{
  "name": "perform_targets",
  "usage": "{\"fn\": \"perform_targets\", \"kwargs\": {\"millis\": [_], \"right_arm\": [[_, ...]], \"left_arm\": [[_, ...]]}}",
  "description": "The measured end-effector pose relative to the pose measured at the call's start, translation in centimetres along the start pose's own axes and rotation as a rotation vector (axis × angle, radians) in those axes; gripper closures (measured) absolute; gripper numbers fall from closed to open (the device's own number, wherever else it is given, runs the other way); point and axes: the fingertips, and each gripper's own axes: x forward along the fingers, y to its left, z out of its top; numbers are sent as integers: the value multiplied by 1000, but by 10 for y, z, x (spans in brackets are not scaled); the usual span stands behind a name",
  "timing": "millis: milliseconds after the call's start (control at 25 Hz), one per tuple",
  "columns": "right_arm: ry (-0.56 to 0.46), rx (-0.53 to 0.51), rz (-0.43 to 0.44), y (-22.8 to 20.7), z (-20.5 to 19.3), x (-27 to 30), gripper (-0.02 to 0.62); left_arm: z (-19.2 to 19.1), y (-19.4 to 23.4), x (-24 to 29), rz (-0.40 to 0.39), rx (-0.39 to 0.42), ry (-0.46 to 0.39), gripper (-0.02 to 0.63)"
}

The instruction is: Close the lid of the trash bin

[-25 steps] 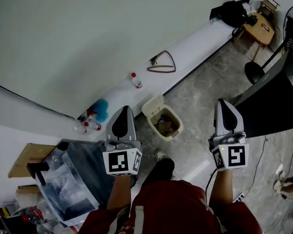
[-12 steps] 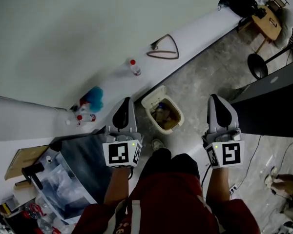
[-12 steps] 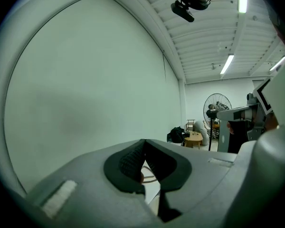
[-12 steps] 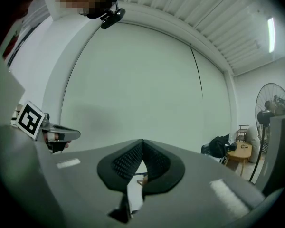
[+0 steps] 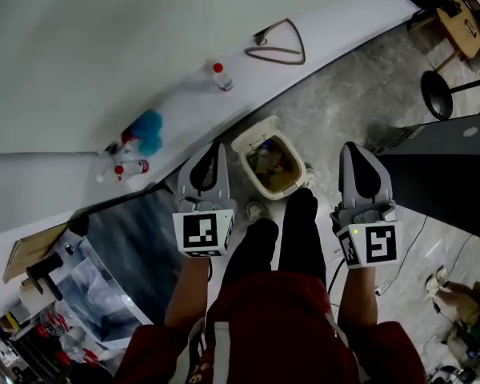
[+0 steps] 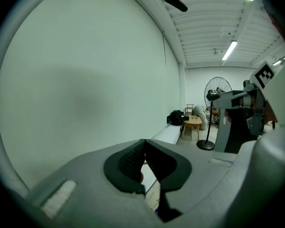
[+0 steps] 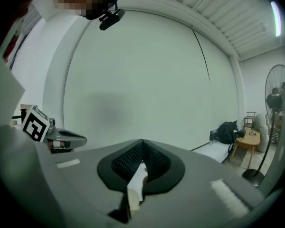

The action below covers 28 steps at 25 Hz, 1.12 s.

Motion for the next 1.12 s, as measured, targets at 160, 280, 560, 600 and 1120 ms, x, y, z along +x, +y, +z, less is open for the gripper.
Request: {"fn": "perform_targets", "kwargs": {"millis": [160, 280, 560, 600, 1120], "right_arm": [[52, 28, 56, -7, -31, 22, 595], [79, 37, 110, -4, -49, 44, 595], [157, 56, 190, -11, -89, 74, 595], [164, 59, 193, -13, -93, 77, 595], [251, 89, 232, -28, -149, 99, 595]], "left_arm": [[-30, -12, 20, 5, 10, 66, 604], [-55, -14, 40, 11, 7, 119, 603], [-113, -20, 80, 0, 16, 256, 535], [-121, -21, 86, -10, 22, 277, 523], [-226, -41, 135, -153, 129, 556, 383]]}}
